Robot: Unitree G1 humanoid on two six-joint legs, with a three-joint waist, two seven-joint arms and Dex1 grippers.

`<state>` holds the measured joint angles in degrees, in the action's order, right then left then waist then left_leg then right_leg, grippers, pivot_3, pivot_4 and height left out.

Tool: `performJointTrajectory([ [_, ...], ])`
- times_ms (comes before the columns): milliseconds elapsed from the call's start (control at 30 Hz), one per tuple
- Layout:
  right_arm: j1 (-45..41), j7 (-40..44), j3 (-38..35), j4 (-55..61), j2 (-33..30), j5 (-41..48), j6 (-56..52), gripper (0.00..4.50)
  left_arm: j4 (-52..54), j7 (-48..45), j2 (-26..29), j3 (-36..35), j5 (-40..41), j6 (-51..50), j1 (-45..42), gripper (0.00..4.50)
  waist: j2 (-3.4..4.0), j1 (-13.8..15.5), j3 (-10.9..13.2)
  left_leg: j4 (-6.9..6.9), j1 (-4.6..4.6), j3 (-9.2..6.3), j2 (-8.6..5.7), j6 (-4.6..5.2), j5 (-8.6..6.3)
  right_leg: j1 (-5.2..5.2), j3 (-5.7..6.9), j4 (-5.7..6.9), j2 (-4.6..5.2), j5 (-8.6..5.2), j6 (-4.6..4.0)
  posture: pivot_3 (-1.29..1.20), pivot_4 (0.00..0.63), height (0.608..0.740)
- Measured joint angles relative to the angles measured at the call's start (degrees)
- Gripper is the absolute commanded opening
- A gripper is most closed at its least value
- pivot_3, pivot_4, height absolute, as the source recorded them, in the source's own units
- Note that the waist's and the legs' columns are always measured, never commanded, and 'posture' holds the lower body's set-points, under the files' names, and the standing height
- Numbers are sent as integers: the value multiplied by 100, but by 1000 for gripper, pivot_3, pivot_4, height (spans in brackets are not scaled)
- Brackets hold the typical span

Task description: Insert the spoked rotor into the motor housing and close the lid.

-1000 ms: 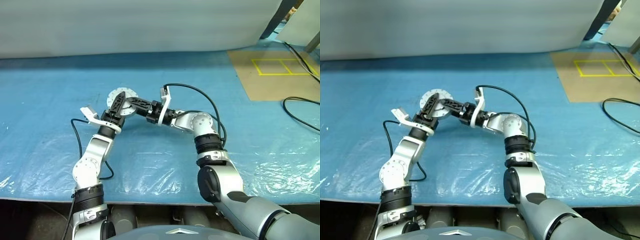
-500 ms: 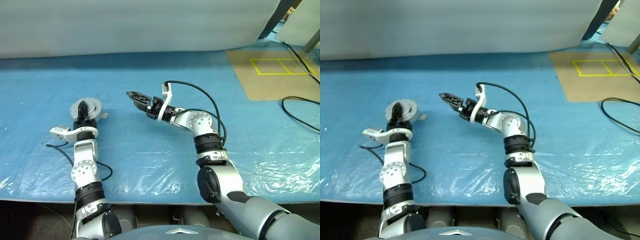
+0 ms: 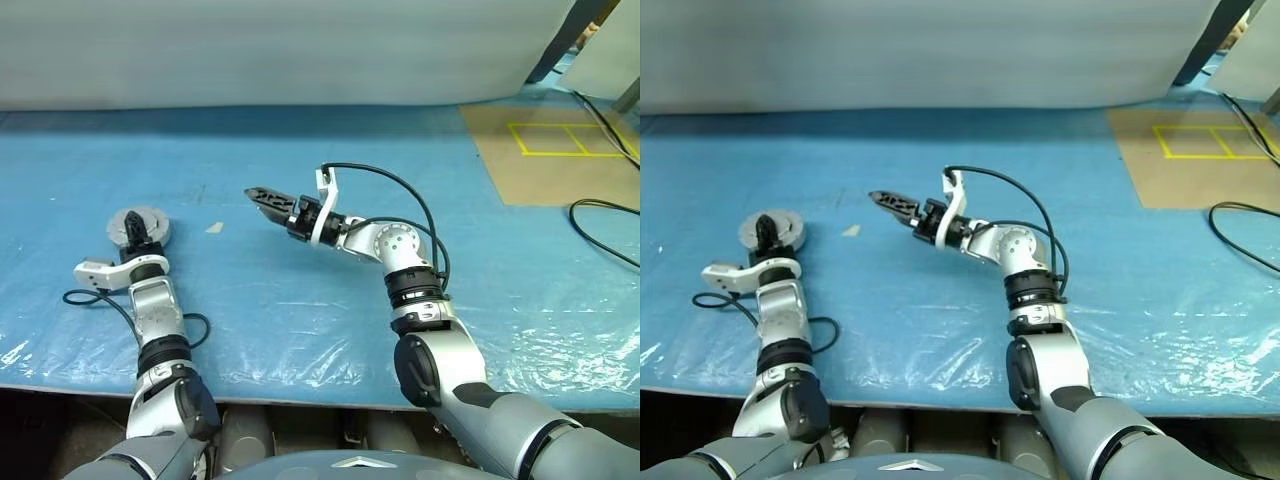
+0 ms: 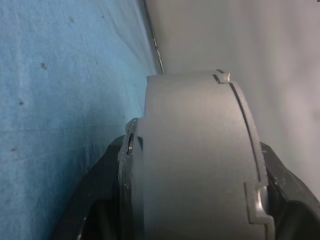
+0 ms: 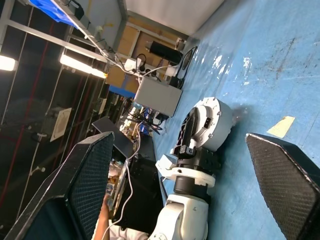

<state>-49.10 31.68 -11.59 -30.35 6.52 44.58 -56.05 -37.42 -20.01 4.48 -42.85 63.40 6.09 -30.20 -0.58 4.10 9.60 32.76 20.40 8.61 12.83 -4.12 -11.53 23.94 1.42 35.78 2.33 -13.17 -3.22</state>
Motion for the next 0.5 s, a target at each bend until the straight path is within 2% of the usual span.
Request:
performJointTrajectory([
  [167,1,4,69,21,-5,-56,6,4500,-89,-56,7,-28,-192,265,-103,4368,6,-12,0,-6,-40,4,2,0,-1,-56,-3,-5,1,-5,-6,0,150,740],
  [300,40,94,257,104,-59,-223,100,4500,-68,91,11,-62,-320,540,-85,4438,12,-43,-3,-7,-51,9,2,0,-1,-64,-9,-8,2,-17,-26,0,150,740],
  [500,215,313,736,342,-263,-699,511,4500,428,429,2,-176,-542,995,368,4438,12,-180,-3,-35,-51,11,0,-5,-3,-60,-7,-27,0,-3,-3,0,150,740],
])
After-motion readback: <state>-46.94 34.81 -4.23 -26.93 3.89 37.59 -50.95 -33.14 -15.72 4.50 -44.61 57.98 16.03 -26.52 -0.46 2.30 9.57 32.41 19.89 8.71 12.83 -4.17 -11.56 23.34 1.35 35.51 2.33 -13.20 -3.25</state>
